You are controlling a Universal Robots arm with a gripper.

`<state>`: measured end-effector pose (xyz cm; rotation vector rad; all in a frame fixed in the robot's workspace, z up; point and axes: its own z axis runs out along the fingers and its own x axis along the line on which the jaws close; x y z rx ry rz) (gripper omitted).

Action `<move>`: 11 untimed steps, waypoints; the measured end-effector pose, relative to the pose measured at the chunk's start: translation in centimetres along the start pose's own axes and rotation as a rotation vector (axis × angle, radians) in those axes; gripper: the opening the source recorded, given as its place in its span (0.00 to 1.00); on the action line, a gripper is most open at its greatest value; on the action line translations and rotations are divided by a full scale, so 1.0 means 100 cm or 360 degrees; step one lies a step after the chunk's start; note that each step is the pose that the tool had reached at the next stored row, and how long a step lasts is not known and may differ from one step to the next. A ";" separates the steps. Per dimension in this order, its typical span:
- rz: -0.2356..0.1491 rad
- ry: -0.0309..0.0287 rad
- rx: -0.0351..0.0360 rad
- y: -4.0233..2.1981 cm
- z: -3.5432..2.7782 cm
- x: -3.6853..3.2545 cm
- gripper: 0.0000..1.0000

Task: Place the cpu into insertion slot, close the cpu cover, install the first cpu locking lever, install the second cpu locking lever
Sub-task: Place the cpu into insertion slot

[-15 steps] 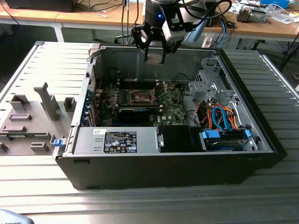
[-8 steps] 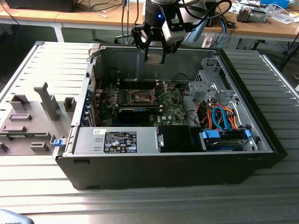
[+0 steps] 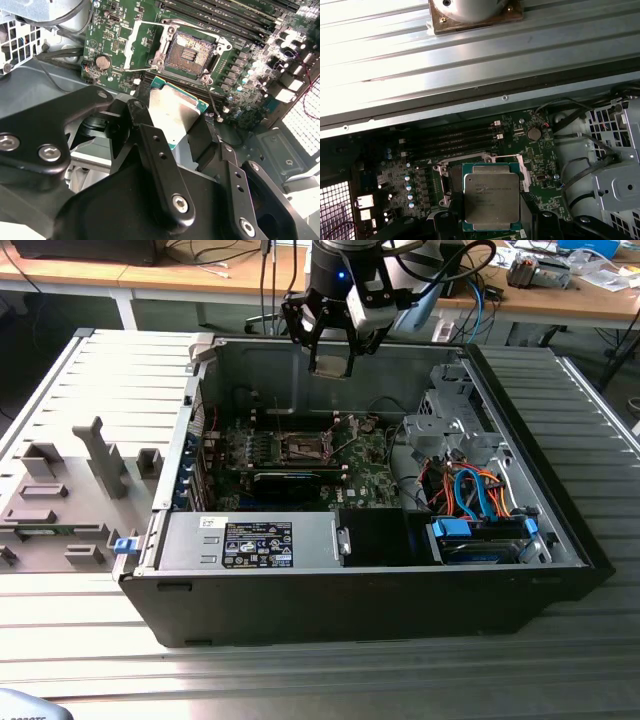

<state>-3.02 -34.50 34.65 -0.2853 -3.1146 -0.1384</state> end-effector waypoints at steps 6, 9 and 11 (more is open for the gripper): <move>0.0006 -0.00006 0.0000 -0.0001 0.0006 0.0000 0.54; 0.0009 -0.00008 0.0000 -0.0001 0.0008 0.0000 0.54; 0.0011 -0.00010 0.0000 -0.0001 0.0010 0.0000 0.54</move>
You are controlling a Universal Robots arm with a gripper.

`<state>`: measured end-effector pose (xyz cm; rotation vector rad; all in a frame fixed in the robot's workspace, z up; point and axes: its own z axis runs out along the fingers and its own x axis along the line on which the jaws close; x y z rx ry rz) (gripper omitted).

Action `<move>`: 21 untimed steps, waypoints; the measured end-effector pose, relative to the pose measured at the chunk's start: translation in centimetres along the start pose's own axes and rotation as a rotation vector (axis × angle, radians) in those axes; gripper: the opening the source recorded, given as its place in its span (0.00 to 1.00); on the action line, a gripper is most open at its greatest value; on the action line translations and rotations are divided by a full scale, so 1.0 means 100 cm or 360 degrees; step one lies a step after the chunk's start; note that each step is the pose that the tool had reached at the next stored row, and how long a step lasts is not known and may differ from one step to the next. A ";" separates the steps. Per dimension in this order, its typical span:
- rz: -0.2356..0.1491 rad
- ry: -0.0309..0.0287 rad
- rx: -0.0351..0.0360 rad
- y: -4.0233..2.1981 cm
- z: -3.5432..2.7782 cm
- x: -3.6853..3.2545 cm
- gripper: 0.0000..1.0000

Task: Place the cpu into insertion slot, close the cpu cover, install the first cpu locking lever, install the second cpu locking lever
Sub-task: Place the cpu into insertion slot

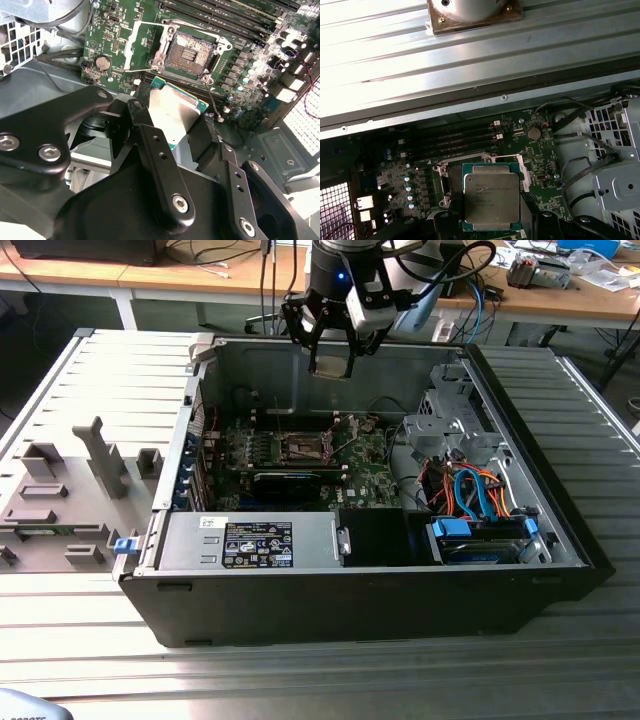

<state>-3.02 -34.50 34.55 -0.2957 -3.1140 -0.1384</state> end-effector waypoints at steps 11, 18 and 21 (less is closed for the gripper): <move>0.0009 -0.00007 0.0000 -0.0001 0.0008 0.0000 0.54; 0.0020 -0.00018 -0.0001 -0.0002 0.0020 0.0000 0.54; 0.0022 -0.00019 -0.0001 -0.0002 0.0021 0.0000 0.54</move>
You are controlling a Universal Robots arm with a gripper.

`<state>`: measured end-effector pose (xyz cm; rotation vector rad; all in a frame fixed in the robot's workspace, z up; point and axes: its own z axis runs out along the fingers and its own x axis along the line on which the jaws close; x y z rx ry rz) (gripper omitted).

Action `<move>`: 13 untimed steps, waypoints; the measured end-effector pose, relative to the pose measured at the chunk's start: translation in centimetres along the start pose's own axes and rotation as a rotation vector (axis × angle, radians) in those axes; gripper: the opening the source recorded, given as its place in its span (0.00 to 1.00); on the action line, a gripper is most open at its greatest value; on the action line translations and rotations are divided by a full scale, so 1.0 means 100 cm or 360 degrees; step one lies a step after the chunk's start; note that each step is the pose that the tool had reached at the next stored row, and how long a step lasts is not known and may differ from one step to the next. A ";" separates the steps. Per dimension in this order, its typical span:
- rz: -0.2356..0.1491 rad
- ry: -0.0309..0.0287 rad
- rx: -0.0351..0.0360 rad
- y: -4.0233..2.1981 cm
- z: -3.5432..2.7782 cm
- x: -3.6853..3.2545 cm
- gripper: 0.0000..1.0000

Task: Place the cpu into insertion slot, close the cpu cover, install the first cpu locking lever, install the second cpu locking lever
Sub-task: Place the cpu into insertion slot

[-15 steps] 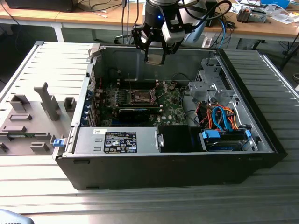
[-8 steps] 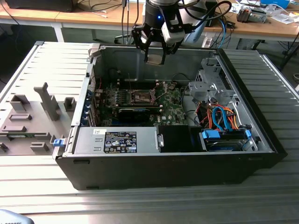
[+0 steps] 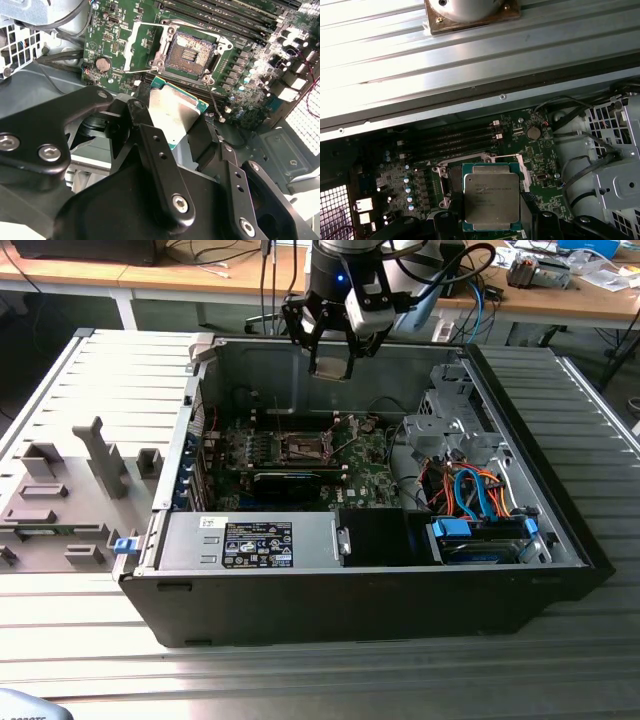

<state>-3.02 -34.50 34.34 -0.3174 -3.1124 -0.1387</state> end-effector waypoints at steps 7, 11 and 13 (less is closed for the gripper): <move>0.0004 -0.00004 0.0000 -0.0001 0.0004 0.0000 0.54; 0.0006 -0.00006 0.0000 -0.0001 0.0007 0.0000 0.54; 0.0014 -0.00013 0.0000 -0.0001 0.0013 0.0000 0.54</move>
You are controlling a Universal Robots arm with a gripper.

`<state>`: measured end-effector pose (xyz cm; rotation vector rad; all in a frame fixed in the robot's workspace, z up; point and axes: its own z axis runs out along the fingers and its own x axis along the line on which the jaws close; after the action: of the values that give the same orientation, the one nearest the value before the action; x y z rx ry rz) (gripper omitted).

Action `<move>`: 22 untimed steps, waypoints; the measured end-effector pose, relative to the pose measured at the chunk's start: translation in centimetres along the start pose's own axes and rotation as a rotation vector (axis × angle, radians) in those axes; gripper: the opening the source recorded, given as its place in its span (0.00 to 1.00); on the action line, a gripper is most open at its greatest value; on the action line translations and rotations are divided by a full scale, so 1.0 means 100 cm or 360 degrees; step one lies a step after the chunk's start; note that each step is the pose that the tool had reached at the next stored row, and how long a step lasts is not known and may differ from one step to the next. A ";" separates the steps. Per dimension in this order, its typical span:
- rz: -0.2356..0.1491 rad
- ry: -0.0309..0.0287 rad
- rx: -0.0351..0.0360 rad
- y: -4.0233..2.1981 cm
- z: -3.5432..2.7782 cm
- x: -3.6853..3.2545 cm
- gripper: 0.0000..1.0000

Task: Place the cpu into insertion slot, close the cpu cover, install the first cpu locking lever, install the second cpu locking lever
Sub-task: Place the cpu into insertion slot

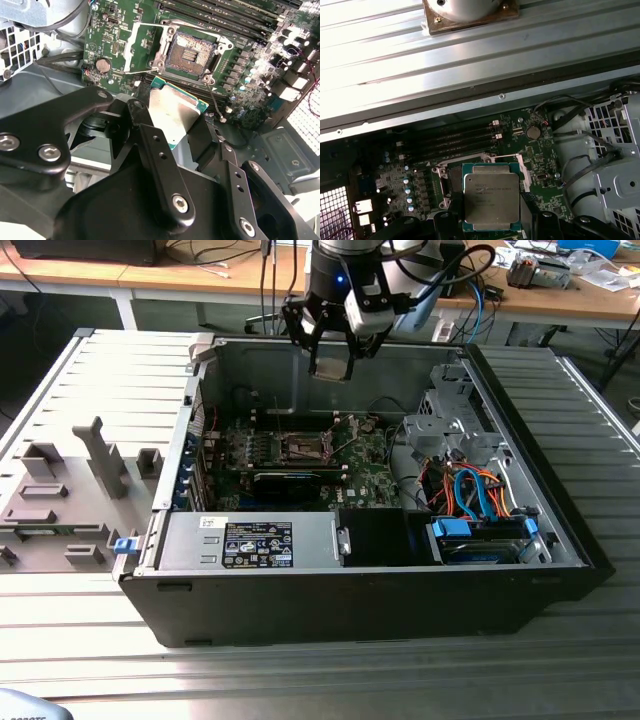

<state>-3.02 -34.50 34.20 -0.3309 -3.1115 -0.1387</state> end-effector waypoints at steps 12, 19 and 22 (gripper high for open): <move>0.0021 -0.00017 0.0000 -0.0002 0.0019 0.0000 0.54; 0.0027 -0.00022 -0.0001 -0.0002 0.0025 0.0000 0.54; 0.0029 -0.00025 -0.0001 -0.0002 0.0027 0.0000 0.54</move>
<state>-3.02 -34.50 33.93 -0.3589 -3.1092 -0.1389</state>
